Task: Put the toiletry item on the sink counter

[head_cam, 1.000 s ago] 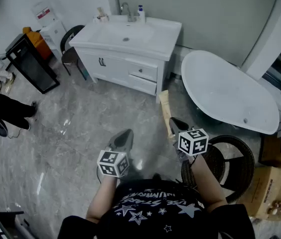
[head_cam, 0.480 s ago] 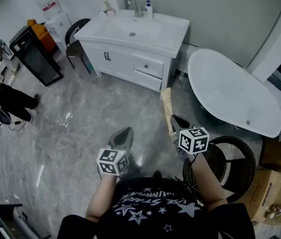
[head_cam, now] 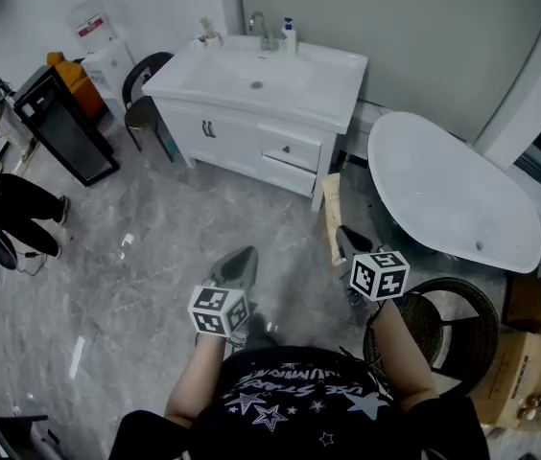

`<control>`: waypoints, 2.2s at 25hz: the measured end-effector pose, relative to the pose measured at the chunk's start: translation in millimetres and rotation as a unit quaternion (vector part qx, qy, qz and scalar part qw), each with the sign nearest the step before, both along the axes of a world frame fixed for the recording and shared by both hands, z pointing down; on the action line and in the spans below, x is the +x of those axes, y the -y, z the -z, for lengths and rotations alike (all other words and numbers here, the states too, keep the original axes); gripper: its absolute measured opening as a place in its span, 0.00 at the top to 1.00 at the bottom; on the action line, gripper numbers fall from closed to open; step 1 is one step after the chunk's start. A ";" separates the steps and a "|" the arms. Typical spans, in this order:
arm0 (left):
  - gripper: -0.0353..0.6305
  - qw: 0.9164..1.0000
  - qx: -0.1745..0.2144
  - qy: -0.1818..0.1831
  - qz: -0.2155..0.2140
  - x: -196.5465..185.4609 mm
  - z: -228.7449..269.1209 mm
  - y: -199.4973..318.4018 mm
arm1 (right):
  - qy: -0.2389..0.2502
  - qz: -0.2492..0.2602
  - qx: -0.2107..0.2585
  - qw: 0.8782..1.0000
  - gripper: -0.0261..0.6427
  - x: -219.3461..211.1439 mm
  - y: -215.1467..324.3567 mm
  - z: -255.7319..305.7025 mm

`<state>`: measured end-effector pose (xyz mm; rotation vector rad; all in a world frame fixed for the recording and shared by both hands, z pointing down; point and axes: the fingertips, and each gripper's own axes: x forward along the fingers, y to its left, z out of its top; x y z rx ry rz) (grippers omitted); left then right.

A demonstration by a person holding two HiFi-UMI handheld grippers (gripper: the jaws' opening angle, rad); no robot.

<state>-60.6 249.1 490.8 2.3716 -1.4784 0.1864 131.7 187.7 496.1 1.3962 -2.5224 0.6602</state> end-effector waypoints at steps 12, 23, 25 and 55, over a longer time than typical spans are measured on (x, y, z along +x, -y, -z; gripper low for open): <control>0.92 0.999 -0.012 -0.013 -0.037 -67.7 -8.1 74.8 | -0.006 -0.045 -0.024 0.999 0.93 -58.0 57.9 -13.4; 0.92 0.998 -0.016 -0.015 -0.061 -131.3 -16.4 106.8 | -0.020 -0.067 -0.035 0.997 0.93 -115.8 80.3 -21.7; 0.92 0.998 -0.019 -0.023 -0.059 -141.4 -18.9 111.1 | -0.022 -0.071 -0.036 0.997 0.93 -122.1 80.8 -22.0; 0.92 0.999 -0.028 -0.025 -0.037 -137.1 -25.1 231.7 | -0.012 -0.056 -0.040 0.998 0.93 -106.2 235.4 -29.2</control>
